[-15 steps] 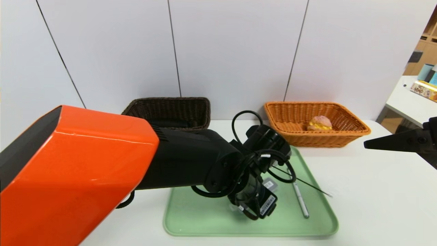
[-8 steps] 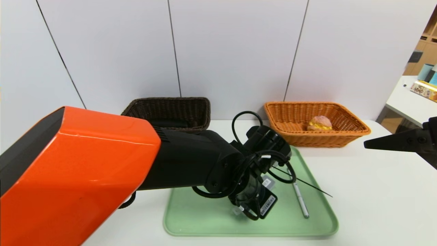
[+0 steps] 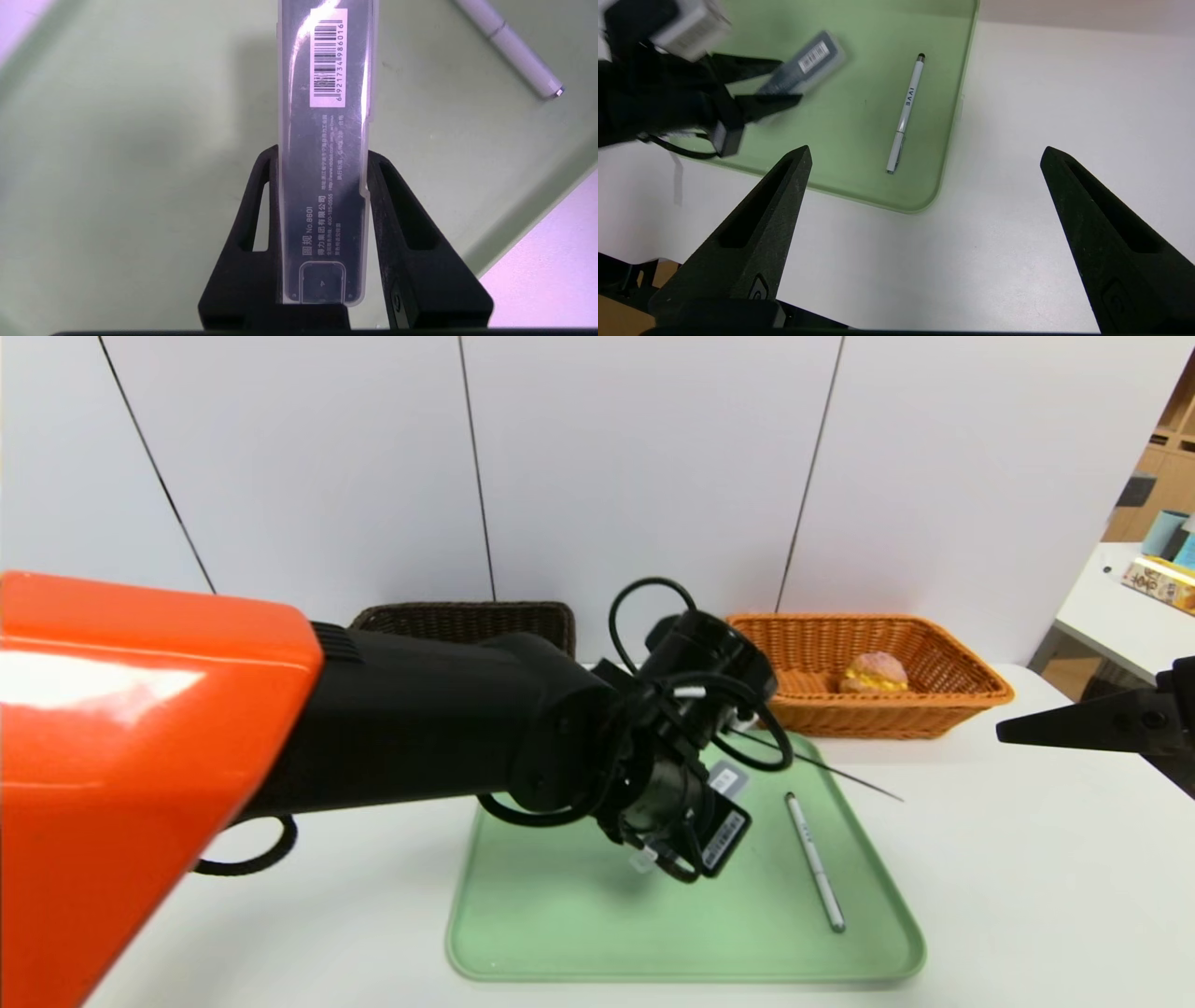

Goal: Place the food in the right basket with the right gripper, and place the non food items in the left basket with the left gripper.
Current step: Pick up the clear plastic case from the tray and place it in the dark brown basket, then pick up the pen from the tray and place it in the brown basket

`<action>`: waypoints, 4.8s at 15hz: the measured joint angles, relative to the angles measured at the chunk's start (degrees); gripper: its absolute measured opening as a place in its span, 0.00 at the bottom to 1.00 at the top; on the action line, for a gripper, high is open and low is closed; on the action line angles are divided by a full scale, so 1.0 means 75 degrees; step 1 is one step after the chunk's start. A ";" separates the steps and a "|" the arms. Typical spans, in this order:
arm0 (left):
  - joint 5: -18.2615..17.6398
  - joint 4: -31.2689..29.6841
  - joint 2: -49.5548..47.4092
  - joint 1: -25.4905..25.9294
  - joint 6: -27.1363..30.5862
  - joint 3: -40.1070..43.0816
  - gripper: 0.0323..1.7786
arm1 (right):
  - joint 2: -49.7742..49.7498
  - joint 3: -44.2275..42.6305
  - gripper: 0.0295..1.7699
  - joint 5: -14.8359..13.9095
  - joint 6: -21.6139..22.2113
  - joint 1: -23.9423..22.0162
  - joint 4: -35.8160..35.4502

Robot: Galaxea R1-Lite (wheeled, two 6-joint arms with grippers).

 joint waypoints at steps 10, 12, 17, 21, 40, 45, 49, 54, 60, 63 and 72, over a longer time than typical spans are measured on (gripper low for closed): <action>-0.0522 0.1640 -0.1543 0.2245 0.1926 -0.1603 0.31 | -0.0015 0.0000 0.96 0.0050 -0.0018 0.0000 -0.0011; -0.1024 0.1809 -0.1580 0.3066 0.2669 -0.1804 0.31 | -0.0008 0.0000 0.96 0.0070 -0.0024 0.0000 -0.0015; -0.2880 0.1879 -0.1447 0.5042 0.5487 -0.1907 0.31 | -0.0007 -0.0008 0.96 0.0070 -0.0041 0.0008 -0.0133; -0.3682 0.1838 -0.1157 0.5512 0.7223 -0.1877 0.31 | -0.0023 0.0028 0.96 0.0070 -0.0024 0.0011 -0.0276; -0.3656 0.0714 0.0309 0.5905 0.7064 -0.2006 0.65 | -0.0093 0.0202 0.96 0.0050 0.0015 0.0023 -0.0302; -0.3641 0.0735 -0.0260 0.5613 0.5980 -0.2017 0.80 | -0.0102 0.0208 0.96 0.0039 0.0011 0.0011 -0.0309; -0.3148 0.0857 -0.1013 0.4410 0.3659 -0.1894 0.86 | -0.0047 0.0257 0.96 -0.0002 0.0023 0.0005 -0.0317; -0.0975 0.0874 -0.1447 0.2588 0.1034 -0.1165 0.91 | 0.0029 0.0411 0.96 -0.0005 -0.0044 0.0011 -0.0314; 0.0163 0.0868 -0.1746 0.1320 -0.0519 0.0102 0.93 | 0.0315 0.0452 0.96 0.0024 0.0140 0.0185 -0.0416; 0.0242 0.0837 -0.1746 0.0840 -0.0746 0.0228 0.94 | 0.0361 0.0455 0.96 0.0029 0.0159 0.0195 -0.0423; 0.2606 0.1265 0.0203 -0.0918 -0.2558 -0.1261 0.95 | 0.0312 0.0455 0.96 0.0015 0.0195 0.0107 -0.0398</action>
